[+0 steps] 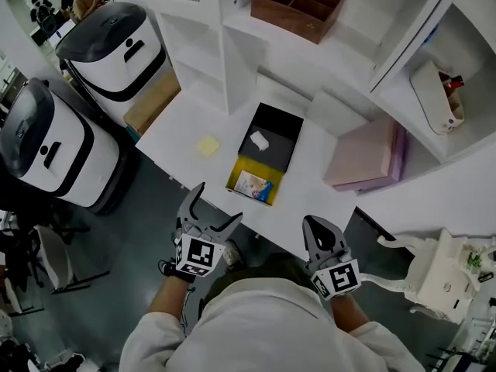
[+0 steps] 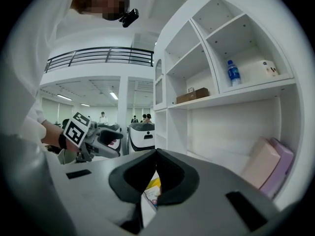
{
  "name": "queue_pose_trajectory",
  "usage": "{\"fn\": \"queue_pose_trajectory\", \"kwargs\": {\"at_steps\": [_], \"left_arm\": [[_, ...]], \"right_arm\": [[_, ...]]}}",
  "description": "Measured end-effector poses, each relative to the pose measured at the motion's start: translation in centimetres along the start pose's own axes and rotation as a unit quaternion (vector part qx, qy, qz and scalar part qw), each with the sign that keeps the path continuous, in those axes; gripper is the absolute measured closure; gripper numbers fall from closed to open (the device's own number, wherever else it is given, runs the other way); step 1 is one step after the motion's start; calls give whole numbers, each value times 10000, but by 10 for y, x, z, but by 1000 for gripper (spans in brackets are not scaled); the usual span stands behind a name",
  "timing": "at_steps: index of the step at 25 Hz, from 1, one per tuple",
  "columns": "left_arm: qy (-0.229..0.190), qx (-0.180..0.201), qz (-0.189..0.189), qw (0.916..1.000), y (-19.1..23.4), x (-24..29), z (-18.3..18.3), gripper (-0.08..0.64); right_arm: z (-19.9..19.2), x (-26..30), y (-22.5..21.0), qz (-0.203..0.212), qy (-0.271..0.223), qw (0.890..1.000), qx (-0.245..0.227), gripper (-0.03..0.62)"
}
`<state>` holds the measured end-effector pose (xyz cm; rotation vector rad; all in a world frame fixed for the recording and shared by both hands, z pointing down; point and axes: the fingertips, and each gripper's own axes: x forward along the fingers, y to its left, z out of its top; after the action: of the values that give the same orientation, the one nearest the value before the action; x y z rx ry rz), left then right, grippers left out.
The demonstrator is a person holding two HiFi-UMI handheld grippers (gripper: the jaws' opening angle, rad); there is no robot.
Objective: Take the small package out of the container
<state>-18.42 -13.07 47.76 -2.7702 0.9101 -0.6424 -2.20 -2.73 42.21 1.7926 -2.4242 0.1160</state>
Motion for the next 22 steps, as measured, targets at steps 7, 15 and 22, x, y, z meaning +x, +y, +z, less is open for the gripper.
{"fn": "queue_pose_trajectory", "kwargs": {"at_steps": [7, 15, 22], "left_arm": [[652, 1167, -656, 9888, -9, 71, -18, 77], [1639, 2434, -1641, 9418, -35, 136, -67, 78], [2295, 3322, -2300, 8855, -54, 188, -123, 78]], "right_arm": [[-5, 20, -29, -37, 61, 9999, 130, 568], [-17, 16, -65, -150, 312, 9989, 303, 568], [-35, -3, -92, -529, 400, 9968, 448, 568]]}}
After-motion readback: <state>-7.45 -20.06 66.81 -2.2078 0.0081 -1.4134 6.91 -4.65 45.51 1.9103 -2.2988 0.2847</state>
